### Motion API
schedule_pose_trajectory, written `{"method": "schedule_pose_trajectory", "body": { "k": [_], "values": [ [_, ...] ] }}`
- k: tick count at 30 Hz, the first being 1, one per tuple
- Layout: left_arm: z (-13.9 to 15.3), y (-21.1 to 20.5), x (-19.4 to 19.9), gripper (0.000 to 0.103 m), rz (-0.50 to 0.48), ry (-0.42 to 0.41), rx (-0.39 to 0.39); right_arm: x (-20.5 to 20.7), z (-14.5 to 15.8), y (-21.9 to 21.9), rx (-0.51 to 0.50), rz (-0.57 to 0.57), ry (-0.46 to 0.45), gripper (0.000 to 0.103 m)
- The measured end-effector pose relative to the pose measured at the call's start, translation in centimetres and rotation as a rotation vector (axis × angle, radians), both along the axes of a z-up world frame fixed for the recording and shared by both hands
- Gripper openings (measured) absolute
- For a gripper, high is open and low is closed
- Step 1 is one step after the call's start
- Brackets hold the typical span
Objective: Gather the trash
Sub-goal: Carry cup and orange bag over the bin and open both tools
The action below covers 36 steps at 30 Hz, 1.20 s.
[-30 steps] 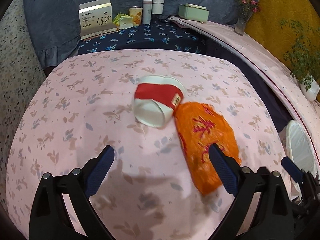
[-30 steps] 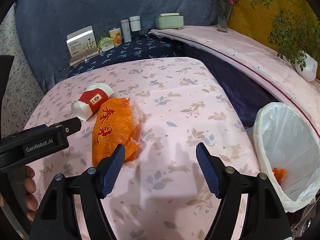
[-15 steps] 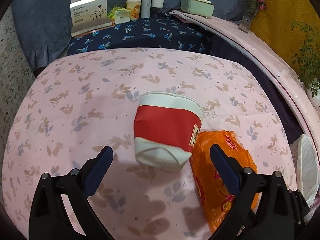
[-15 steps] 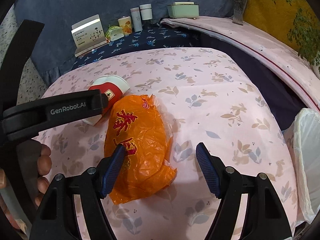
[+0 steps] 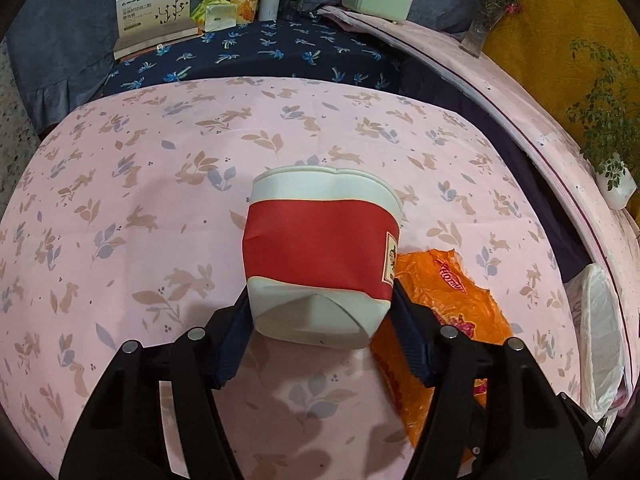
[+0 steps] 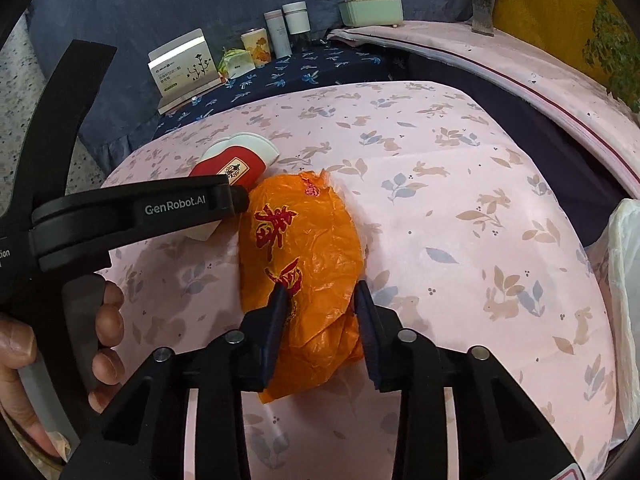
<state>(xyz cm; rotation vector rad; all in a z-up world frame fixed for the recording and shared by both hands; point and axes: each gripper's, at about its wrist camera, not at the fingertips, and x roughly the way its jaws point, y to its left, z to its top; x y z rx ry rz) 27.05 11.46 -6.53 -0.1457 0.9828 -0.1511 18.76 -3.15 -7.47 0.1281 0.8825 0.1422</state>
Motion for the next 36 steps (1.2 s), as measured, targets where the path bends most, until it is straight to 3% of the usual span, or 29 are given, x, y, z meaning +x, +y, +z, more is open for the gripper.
{"method": "schedule_pose_trajectory", "body": {
  "k": [5, 13, 24, 36],
  "values": [
    [1.2, -1.1, -1.6, 0.061, -0.009, -0.019, -0.012, -1.6, 1.1, -1.4, -0.008, -0.018, -0.031, 0.019],
    [3.8, -4.9, -4.7, 0.061, -0.05, -0.056, -0.015, -4.5, 3.2, -6.1, 0.008, -0.098, -0.077, 0.018],
    [6.2, -12.6, -8.6, 0.061, -0.152, -0.089, 0.0, -8.7, 6.2, -13.6, 0.006, -0.205, -0.154, 0.018],
    [7.1, -21.8, -11.7, 0.061, -0.304, -0.105, 0.012, -12.9, 7.1, -23.0, 0.01, -0.375, -0.183, 0.018]
  ]
}}
